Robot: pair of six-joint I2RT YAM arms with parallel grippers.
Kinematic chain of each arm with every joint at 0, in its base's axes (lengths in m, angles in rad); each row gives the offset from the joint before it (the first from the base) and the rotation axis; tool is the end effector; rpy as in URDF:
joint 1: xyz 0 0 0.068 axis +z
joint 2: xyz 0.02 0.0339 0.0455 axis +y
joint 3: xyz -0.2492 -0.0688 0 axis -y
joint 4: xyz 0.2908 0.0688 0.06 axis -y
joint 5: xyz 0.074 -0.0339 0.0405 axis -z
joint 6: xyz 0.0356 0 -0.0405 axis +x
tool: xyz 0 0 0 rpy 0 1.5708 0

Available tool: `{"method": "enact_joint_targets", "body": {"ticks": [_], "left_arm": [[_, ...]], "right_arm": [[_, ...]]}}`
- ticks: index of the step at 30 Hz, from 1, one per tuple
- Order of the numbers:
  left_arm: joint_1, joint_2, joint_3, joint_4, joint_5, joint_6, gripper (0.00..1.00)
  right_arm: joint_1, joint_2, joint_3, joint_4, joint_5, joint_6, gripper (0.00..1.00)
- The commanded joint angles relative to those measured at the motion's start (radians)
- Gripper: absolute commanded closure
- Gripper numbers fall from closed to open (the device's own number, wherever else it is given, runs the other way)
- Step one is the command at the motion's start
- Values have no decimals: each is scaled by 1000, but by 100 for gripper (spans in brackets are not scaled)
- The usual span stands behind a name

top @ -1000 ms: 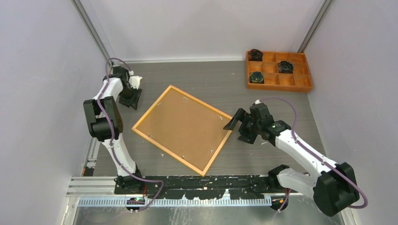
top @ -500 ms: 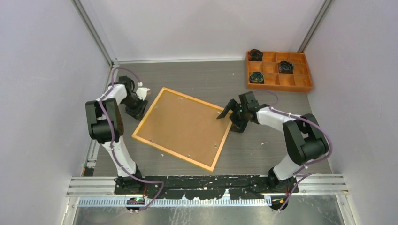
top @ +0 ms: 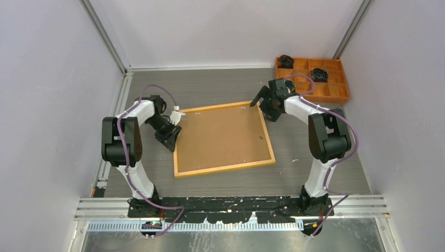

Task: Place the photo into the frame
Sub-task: Adjust the photo frame at the center of the board, then install the photo frame at the center of the board.

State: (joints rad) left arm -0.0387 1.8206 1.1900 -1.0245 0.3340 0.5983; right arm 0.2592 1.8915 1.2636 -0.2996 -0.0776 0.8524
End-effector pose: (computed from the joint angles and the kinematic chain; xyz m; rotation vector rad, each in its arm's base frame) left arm 0.3421 -0.0249 0.1247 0.9448 2.9353 -0.5355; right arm 0.4196 0.1141 0.1401 0.7229 2.4795 0.5392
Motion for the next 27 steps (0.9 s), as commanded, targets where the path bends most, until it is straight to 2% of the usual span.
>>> {"method": "enact_joint_targets", "body": {"ticks": [1,5,9,14,18,27], "left_arm": [[113,-48,113,-132,250,42,55],[156,-14,193,-185,386,15,51],[153,71,192,-102,390,-105,56],[156,138,183,-40,351,-172,68],[166,143,172,5,323,-200,78],[172,178,157,58,284,-245,83]], "right_arm": [[35,-133,23,-54,65,-10,0],[100,-222,-24,-13,129,23,2],[270,-224,-34,68,144,91,4],[452,-125,7,178,130,169,10],[536,-28,73,229,115,206,14],[631,194,228,320,9,306,18]]}}
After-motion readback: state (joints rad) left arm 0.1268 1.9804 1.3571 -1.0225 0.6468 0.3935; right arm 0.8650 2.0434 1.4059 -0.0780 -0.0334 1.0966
